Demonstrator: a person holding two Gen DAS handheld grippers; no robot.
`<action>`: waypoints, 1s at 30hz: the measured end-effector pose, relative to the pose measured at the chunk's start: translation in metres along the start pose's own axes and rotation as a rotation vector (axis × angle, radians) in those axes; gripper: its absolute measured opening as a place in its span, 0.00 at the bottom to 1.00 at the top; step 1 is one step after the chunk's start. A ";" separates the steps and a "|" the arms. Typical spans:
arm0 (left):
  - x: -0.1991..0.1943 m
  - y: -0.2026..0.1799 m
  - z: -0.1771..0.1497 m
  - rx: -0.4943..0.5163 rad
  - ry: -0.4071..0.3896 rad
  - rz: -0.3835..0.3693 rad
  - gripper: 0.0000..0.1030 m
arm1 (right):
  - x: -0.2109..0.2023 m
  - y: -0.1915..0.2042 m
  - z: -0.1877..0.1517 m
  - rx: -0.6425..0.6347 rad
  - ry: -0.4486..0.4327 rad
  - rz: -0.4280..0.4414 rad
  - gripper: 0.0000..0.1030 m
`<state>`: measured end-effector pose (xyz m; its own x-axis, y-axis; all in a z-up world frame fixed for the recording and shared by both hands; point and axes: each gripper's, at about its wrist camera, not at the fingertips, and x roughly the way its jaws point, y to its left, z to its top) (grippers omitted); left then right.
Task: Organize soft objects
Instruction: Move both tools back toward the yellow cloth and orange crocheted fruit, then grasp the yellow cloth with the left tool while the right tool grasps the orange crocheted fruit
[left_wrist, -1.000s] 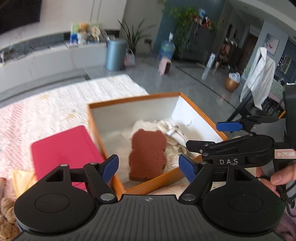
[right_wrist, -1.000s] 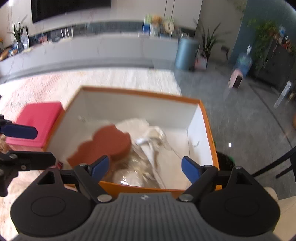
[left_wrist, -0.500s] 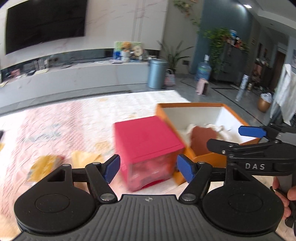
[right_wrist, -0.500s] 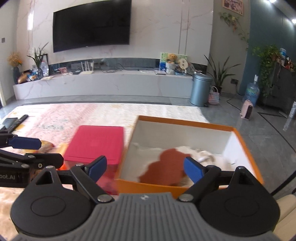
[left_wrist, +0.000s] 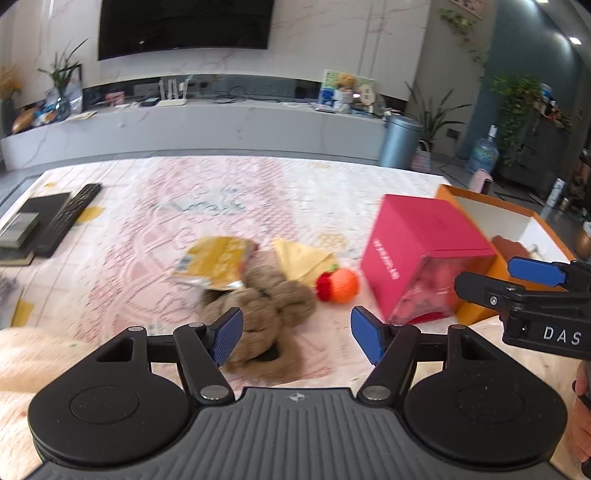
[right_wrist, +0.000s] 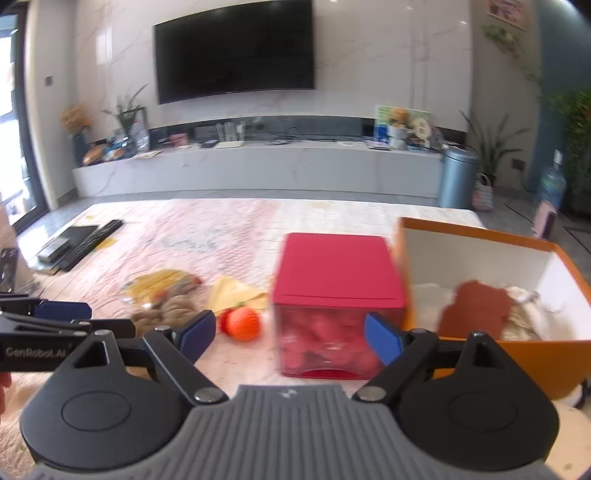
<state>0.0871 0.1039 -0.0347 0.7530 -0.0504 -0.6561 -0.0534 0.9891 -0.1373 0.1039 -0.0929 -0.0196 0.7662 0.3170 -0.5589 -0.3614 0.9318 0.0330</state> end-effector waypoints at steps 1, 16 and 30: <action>-0.001 0.006 -0.002 -0.010 0.003 0.010 0.77 | 0.004 0.009 -0.001 -0.021 0.004 0.011 0.75; 0.015 0.052 -0.015 -0.103 0.046 -0.001 0.77 | 0.060 0.060 -0.007 -0.154 0.092 0.108 0.49; 0.050 0.056 0.003 -0.097 0.074 0.003 0.76 | 0.129 0.075 -0.002 -0.375 0.163 0.048 0.45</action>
<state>0.1240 0.1570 -0.0729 0.7025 -0.0610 -0.7091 -0.1218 0.9713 -0.2043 0.1747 0.0171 -0.0914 0.6603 0.2984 -0.6892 -0.5866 0.7780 -0.2252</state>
